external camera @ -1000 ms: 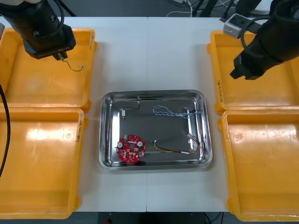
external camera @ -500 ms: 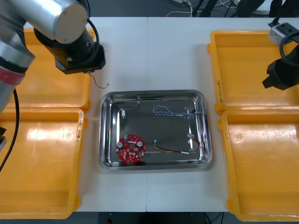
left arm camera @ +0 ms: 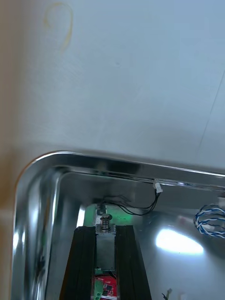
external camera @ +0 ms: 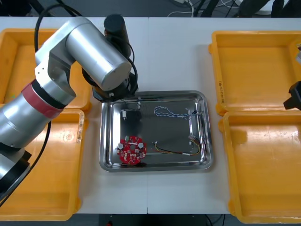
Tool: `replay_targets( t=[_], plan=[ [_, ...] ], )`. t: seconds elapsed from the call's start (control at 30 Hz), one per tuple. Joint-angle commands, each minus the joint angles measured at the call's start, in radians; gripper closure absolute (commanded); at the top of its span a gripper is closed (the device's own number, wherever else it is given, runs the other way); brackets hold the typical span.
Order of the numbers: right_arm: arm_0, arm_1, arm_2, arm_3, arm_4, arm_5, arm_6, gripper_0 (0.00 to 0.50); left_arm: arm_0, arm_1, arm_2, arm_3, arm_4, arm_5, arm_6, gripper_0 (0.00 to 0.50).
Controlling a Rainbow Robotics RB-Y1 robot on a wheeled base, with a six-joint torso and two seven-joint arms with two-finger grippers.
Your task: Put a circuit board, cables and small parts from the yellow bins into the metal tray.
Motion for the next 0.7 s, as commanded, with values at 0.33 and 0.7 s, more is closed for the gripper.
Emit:
replay_targets(
  t=[0.33, 0.7],
  plan=[
    [0.114, -0.074, -0.096, -0.035, -0.008, -0.024, -0.085, 0.0, 0.061, -0.058, -0.135, -0.03, -0.056, -0.129, 0.03, 0.5],
    [0.157, -0.079, -0.096, -0.035, 0.019, -0.093, -0.185, 0.0, 0.064, -0.066, -0.176, 0.027, -0.073, -0.174, 0.031, 0.5]
  ],
)
